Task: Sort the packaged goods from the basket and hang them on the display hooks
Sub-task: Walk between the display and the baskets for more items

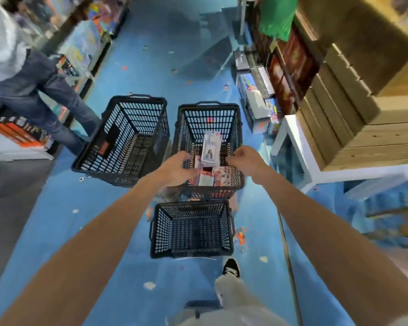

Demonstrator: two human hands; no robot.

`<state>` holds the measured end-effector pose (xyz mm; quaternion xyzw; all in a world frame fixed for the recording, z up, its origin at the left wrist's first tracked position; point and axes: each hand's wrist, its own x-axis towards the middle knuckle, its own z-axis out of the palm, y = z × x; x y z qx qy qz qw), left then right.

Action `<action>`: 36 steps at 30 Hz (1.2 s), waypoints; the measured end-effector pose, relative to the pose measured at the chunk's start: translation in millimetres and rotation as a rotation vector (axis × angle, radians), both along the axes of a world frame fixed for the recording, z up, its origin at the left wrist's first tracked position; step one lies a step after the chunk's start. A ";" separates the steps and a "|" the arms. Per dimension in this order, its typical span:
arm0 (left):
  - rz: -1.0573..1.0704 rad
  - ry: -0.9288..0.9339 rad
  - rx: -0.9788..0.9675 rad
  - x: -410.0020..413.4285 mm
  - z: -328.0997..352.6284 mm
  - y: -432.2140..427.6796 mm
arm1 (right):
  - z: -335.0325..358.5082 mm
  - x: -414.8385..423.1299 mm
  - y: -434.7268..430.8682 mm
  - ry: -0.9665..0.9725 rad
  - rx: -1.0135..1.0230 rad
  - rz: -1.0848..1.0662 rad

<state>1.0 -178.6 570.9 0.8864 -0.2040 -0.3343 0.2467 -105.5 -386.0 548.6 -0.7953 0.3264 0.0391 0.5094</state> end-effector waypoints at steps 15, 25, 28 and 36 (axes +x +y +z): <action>-0.089 0.132 -0.009 152.8 -22.3 -54.7 | -26.8 123.7 -33.6 0.111 0.199 -0.159; 0.094 0.359 -0.063 214.6 -95.5 -106.8 | -90.9 206.3 -61.9 0.186 0.285 -0.200; 0.230 0.387 -0.046 233.7 -146.9 -126.7 | -132.7 238.0 -76.0 0.229 0.324 -0.244; 0.486 0.537 -0.043 260.0 -284.9 -165.5 | -263.7 297.2 -99.8 0.335 0.437 -0.372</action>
